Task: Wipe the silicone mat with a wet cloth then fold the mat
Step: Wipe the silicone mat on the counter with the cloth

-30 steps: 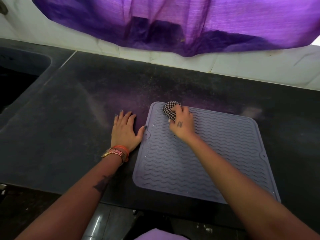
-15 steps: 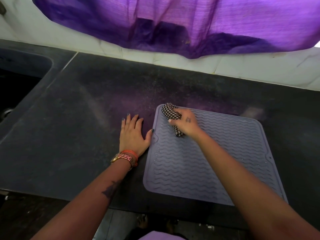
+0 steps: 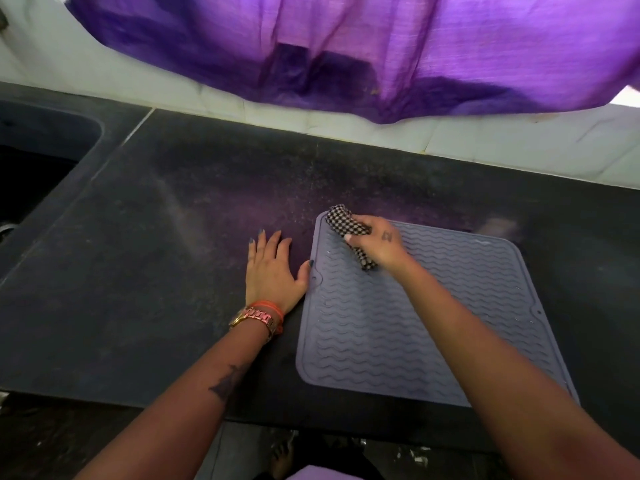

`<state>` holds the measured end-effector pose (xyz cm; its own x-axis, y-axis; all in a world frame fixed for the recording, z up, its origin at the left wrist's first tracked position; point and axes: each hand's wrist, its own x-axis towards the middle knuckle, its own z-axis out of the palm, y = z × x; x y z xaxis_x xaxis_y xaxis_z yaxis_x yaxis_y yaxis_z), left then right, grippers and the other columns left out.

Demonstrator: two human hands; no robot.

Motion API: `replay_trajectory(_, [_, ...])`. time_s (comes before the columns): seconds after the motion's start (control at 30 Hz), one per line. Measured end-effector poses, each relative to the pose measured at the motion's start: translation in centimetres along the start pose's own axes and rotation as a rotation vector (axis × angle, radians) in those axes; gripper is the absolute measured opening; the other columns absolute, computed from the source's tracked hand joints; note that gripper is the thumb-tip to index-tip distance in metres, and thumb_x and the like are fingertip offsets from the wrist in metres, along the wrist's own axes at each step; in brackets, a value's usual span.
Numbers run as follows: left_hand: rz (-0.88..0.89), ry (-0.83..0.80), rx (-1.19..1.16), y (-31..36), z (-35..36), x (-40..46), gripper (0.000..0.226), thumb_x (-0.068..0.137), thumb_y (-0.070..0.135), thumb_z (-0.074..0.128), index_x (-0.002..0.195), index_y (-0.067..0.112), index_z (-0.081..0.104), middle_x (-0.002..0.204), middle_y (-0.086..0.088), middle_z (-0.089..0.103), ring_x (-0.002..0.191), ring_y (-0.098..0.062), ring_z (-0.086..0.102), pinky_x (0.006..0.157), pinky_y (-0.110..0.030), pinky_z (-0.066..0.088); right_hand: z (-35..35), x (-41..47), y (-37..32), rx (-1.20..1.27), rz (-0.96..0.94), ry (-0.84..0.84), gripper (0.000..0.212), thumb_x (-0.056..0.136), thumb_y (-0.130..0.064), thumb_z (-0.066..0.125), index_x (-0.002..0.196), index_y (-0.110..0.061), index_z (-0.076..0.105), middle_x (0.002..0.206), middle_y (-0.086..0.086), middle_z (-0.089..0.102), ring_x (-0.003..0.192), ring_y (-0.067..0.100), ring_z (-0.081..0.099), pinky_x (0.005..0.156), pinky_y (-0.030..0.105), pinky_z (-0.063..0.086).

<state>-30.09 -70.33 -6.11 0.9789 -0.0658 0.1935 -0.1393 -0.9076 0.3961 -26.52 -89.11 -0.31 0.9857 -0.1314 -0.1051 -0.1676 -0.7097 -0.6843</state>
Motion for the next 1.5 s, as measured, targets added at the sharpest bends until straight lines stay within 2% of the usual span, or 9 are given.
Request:
replay_trajectory(0.1, [-0.004, 0.002, -0.010, -0.1, 0.0, 0.0, 0.059, 0.087, 0.050, 0.045, 0.134, 0.014, 0.044, 0.149, -0.008, 0.034, 0.143, -0.028, 0.015, 0.118, -0.038, 0.000, -0.2, -0.1, 1.0, -0.150, 0.090, 0.162, 0.047, 0.085, -0.017, 0.061, 0.131, -0.014, 0.051, 0.129, 0.014, 0.049, 0.116, 0.029, 0.049, 0.095, 0.027, 0.037])
replay_trajectory(0.27, [-0.003, -0.012, -0.018, -0.1, 0.0, 0.1, 0.059, 0.087, 0.050, 0.045, 0.134, 0.014, 0.043, 0.149, -0.008, 0.033, 0.143, -0.028, 0.014, 0.118, -0.039, 0.001, 1.8, -1.4, 0.6, -0.254, 0.022, 0.089, 0.054, 0.085, -0.021, 0.062, 0.135, -0.014, 0.043, 0.135, 0.015, 0.038, 0.120, 0.034, 0.043, 0.104, 0.036, 0.034])
replay_trajectory(0.43, [-0.005, -0.014, -0.020, -0.1, 0.0, 0.1, 0.059, 0.087, 0.050, 0.046, 0.134, 0.014, 0.044, 0.149, -0.008, 0.034, 0.143, -0.028, 0.014, 0.118, -0.039, 0.001, 0.9, -0.9, 0.3, -0.139, 0.001, -0.072, 0.054, 0.081, -0.021, 0.068, 0.132, -0.016, 0.050, 0.137, 0.009, 0.047, 0.125, 0.026, 0.044, 0.099, 0.024, 0.033])
replay_trajectory(0.53, [-0.001, -0.009, -0.013, -0.2, 0.1, 0.2, 0.059, 0.087, 0.049, 0.047, 0.134, 0.013, 0.044, 0.148, -0.009, 0.035, 0.143, -0.028, 0.015, 0.118, -0.040, 0.002, -0.6, 0.5, 0.0, 0.047, 0.076, 0.031, 0.048, 0.079, -0.014, 0.069, 0.125, -0.016, 0.058, 0.129, 0.007, 0.057, 0.117, 0.023, 0.053, 0.085, 0.018, 0.036])
replay_trajectory(0.77, [0.002, -0.013, -0.010, 0.0, -0.3, 0.1, 0.059, 0.087, 0.048, 0.048, 0.134, 0.012, 0.044, 0.148, -0.010, 0.035, 0.143, -0.029, 0.016, 0.119, -0.042, 0.004, 2.8, -0.9, 0.2, -0.384, -0.078, 0.087, 0.053, 0.085, -0.019, 0.059, 0.134, -0.014, 0.041, 0.133, 0.012, 0.048, 0.119, 0.032, 0.045, 0.101, 0.035, 0.033])
replay_trajectory(0.9, [0.003, -0.014, -0.005, 0.1, -0.3, 0.0, 0.059, 0.088, 0.048, 0.048, 0.134, 0.012, 0.044, 0.148, -0.009, 0.035, 0.143, -0.029, 0.015, 0.119, -0.040, 0.003, 1.0, -0.1, -0.1, -0.121, -0.047, -0.039, 0.050, 0.080, -0.015, 0.065, 0.128, -0.021, 0.052, 0.132, 0.006, 0.054, 0.119, 0.025, 0.051, 0.090, 0.024, 0.038])
replay_trajectory(1.0, [0.008, -0.011, -0.010, 0.1, -0.4, 0.0, 0.058, 0.087, 0.047, 0.048, 0.134, 0.012, 0.044, 0.148, -0.009, 0.035, 0.143, -0.028, 0.015, 0.118, -0.040, 0.003, 0.2, 1.0, -0.7, -0.044, 0.023, 0.034, 0.050, 0.083, -0.016, 0.061, 0.131, -0.023, 0.050, 0.131, 0.006, 0.056, 0.116, 0.025, 0.053, 0.088, 0.027, 0.043])
replay_trajectory(1.33, [0.035, -0.004, -0.064, -0.1, -0.5, 0.0, 0.058, 0.083, 0.044, 0.056, 0.132, 0.016, 0.045, 0.148, -0.004, 0.036, 0.143, -0.025, 0.015, 0.118, -0.038, 0.001, 1.6, -0.1, -1.8, -0.569, -0.253, -0.219, 0.060, 0.087, -0.021, 0.055, 0.142, -0.027, 0.032, 0.139, 0.012, 0.034, 0.122, 0.035, 0.038, 0.098, 0.040, 0.039])
replay_trajectory(1.5, [0.040, 0.007, -0.073, -0.1, -0.4, 0.0, 0.057, 0.083, 0.042, 0.057, 0.132, 0.016, 0.046, 0.148, -0.005, 0.037, 0.143, -0.026, 0.015, 0.119, -0.040, 0.002, -0.8, 0.6, -1.4, -0.341, -0.289, -0.383, 0.054, 0.084, -0.013, 0.060, 0.135, -0.025, 0.047, 0.136, 0.008, 0.046, 0.122, 0.028, 0.044, 0.091, 0.031, 0.038])
